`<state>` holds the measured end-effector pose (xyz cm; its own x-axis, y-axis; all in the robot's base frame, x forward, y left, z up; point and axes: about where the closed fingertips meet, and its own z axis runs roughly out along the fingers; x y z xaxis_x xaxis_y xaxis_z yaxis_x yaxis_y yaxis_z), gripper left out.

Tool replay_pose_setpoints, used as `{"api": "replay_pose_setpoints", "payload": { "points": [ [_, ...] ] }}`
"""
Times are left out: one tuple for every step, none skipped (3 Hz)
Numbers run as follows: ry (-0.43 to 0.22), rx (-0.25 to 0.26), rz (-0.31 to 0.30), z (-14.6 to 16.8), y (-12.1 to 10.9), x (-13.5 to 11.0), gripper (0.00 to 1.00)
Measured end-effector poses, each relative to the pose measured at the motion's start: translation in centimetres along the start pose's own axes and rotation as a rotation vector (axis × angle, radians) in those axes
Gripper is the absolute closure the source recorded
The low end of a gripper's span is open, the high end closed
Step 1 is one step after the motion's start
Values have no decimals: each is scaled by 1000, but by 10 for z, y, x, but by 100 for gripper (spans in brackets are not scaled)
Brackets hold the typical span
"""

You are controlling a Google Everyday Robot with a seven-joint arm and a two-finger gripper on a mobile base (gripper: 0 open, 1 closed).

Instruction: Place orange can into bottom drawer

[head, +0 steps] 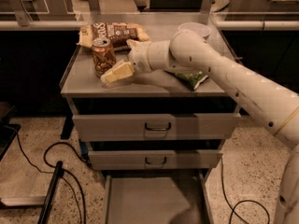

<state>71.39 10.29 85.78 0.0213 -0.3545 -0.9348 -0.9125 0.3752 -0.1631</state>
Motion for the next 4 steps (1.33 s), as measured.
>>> {"api": "replay_pose_setpoints", "payload": {
  "points": [
    [-19,-28,5,11,4,-3,0],
    [-28,-42,10,18,8,-6,0],
    [-41,-55,8,27,10,-13,0],
    [-28,-56,-6,30,10,-18,0]
  ]
}}
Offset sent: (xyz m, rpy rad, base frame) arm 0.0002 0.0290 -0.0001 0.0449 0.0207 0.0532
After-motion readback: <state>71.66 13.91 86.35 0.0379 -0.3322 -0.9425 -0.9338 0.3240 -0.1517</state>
